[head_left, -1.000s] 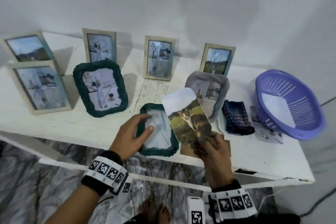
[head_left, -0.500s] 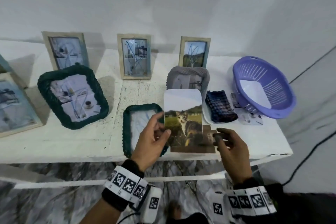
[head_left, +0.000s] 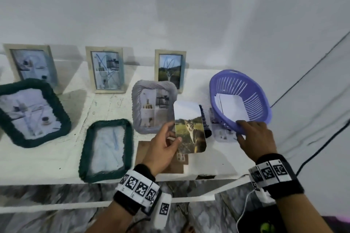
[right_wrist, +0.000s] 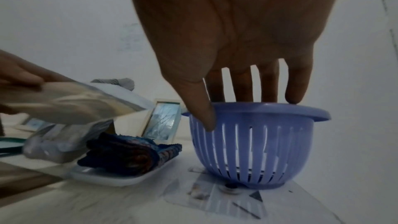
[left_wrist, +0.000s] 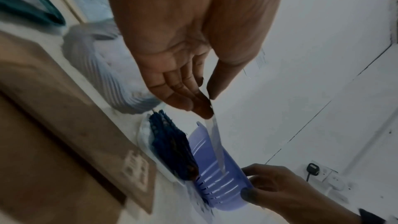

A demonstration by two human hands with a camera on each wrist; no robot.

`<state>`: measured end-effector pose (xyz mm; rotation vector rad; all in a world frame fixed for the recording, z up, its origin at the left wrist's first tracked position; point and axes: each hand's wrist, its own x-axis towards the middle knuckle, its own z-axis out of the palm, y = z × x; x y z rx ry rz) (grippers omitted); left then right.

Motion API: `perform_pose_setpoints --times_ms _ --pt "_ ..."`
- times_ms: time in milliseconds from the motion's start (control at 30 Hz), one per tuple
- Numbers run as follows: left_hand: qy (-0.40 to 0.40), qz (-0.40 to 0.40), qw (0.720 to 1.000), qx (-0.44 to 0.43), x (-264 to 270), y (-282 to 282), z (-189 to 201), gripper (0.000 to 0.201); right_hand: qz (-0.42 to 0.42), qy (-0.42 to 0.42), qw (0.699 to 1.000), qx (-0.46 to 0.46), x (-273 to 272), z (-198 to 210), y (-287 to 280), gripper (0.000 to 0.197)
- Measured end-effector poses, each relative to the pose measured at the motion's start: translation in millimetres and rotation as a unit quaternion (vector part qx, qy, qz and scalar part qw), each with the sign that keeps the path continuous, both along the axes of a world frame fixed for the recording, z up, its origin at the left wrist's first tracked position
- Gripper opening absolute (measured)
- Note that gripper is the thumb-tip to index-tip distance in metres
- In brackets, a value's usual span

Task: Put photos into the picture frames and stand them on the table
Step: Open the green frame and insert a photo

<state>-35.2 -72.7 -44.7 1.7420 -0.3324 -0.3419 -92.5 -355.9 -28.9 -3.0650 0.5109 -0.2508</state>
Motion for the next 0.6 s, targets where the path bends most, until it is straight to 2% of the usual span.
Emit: perform_pose_setpoints --times_ms 133,233,367,600 --pt "0.008 0.039 0.999 0.033 8.1 -48.2 -9.4 0.047 0.067 -0.07 0.995 -0.009 -7.6 -2.3 -20.6 0.039" --pt "0.0 0.063 0.996 0.057 13.9 -81.4 -14.6 0.042 0.082 -0.109 0.99 0.042 -14.3 1.0 -43.4 0.041" --pt "-0.005 0.055 0.991 0.126 22.8 -113.8 -17.1 0.042 0.107 -0.156 0.979 0.078 -15.9 9.2 -66.0 0.039" --pt "-0.027 0.049 0.964 0.259 31.7 -174.7 -10.5 0.04 0.145 -0.172 0.969 0.106 -12.5 18.4 -84.0 0.04"
